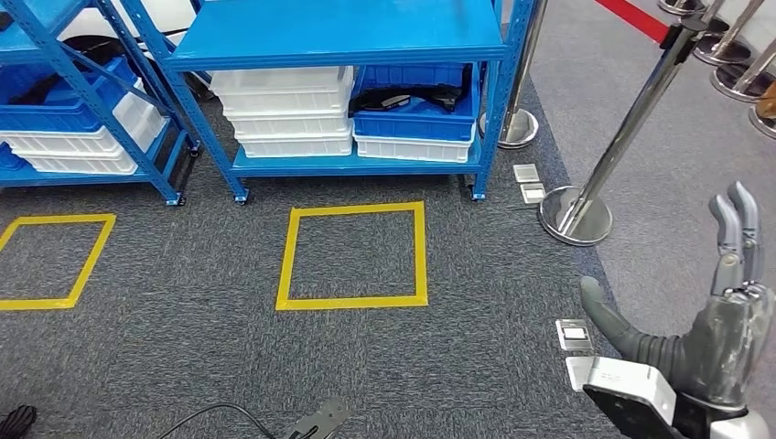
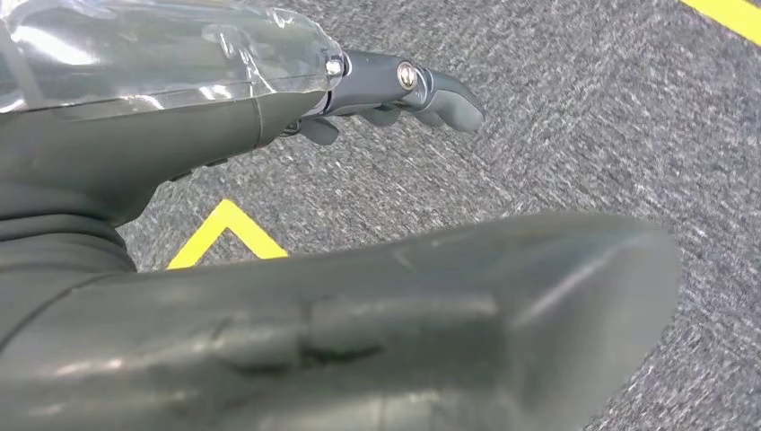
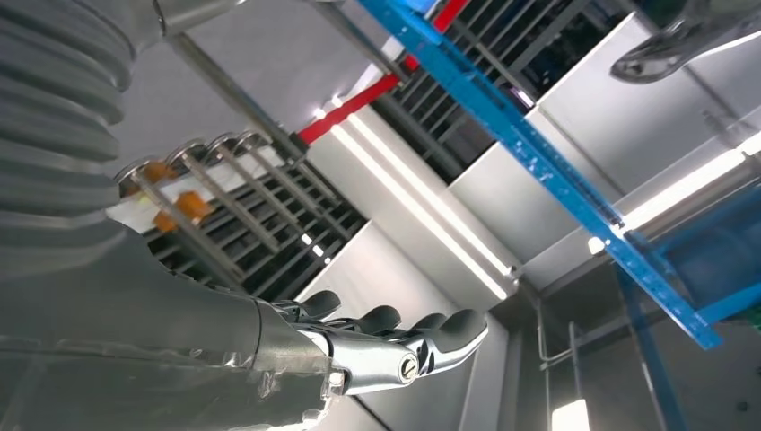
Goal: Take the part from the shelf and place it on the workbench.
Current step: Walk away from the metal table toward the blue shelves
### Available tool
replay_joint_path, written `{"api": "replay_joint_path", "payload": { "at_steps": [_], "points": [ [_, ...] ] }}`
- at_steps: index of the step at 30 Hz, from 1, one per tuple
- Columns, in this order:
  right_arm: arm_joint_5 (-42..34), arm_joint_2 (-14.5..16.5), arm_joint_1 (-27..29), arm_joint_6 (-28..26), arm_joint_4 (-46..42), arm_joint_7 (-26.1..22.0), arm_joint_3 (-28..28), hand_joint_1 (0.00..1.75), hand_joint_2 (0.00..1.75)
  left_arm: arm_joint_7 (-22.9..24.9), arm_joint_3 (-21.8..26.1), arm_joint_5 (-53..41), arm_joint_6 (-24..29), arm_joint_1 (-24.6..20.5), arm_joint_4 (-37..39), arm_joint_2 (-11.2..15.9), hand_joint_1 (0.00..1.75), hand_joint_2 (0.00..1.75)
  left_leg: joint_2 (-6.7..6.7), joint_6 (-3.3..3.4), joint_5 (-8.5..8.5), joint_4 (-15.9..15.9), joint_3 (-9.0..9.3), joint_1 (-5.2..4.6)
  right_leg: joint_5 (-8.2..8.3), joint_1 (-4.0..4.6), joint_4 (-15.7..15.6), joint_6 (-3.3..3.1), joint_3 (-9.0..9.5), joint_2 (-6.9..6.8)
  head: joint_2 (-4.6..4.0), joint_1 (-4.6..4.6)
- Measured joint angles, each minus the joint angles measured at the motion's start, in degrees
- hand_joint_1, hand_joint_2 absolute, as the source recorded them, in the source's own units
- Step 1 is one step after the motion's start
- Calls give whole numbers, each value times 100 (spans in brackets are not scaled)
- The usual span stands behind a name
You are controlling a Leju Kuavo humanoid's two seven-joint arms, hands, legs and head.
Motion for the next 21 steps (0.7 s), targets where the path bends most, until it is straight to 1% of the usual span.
{"api": "replay_joint_path", "payload": {
  "at_steps": [1, 2, 3, 4, 5, 6, 7, 8, 9, 10, 12, 14, 16, 21],
  "points": [
    [2, -1, 3, 0, -3, 2, -2, 0, 44, 0, -1, -1, -1, -9, 0, 0, 0, 0, 177, -29, -155, 290, -127, -3, -5, -1, -11, -22, 17, -68, 0, -22],
    [4, -2, 10, 0, -6, 6, -3, 0, 0, 0, -1, -2, -2, -19, 0, -2, 0, 0, 329, -59, -335, 677, -315, -1, -17, 6, -14, -38, 28, -127, 0, -44],
    [8, -3, 16, 1, -8, 9, -4, 0, 0, 0, -1, -3, -4, -23, 0, -3, 0, 0, 411, -79, -483, 1057, -507, 14, -27, 13, -13, -49, 33, -182, 0, -50],
    [14, -4, 23, 1, -8, 13, -5, 0, 0, 0, -2, -4, -8, -23, 0, -3, 0, 0, 448, -89, -552, 1322, -644, 24, -38, 18, -12, -52, 40, -227, 0, -51],
    [28, -4, 31, 1, -8, 17, -4, 0, 0, 0, -3, -6, -12, -20, 0, -3, 0, 0, 461, -89, -507, 1377, -681, 31, -50, 20, -11, -50, 50, -263, 0, -52],
    [51, -4, 36, 1, -8, 21, -5, 0, 0, 0, -4, -9, -15, -19, 0, -3, 0, 0, 463, -74, -346, 1170, -585, 31, -65, 21, -11, -42, 71, -290, 0, -54],
    [77, -3, 39, 1, -9, 27, -6, 0, 0, 0, -4, -11, -17, -20, 0, -3, 0, 0, 470, -45, -117, 778, -393, 25, -83, 22, -12, -31, 99, -312, 0, -58],
    [100, -3, 40, 1, -10, 31, -7, 0, 0, 0, -4, -14, -17, -24, 0, -3, 0, 0, 486, -9, 63, 361, -183, 13, -100, 26, -16, -16, 126, -331, 0, -57],
    [116, -4, 40, 1, -11, 35, -8, 0, 0, 0, -4, -15, -17, -29, 0, -3, 0, 0, 500, 26, 185, 12, -18, -8, -116, 33, -16, 4, 144, -342, 0, -53],
    [122, -4, 40, 0, -12, 40, -9, 0, 0, 0, -4, -15, -17, -30, 0, -3, 0, 0, 513, 53, 232, -193, 73, -24, -131, 40, -13, 25, 150, -348, 0, -52],
    [130, -3, 45, -1, -12, 45, -10, 0, 0, 0, -5, -14, -17, -27, 1, -11, 0, 0, 517, 32, 212, -297, 101, -32, -160, 58, 1, 12, 148, -346, 0, -47],
    [136, 1, 47, -2, -12, 49, -12, 0, 0, 0, -5, -11, -17, -26, 3, -16, 0, 0, 510, 7, 199, -302, 108, -23, -172, 63, -12, -5, 166, -350, 0, -47],
    [137, 4, 44, -2, -12, 50, -14, 0, 0, -1, -4, -10, -20, -28, 7, -14, 0, 0, 504, 29, 188, -299, 110, -27, -162, 62, -47, 23, 190, -357, 0, -40],
    [141, 5, 40, 1, -12, 41, -15, 0, 0, -36, -5, -14, -116, -26, 10, -15, 0, 0, 505, 59, 170, -296, 115, -28, -148, 64, -99, 61, 220, -356, 0, -27]
  ]
}}
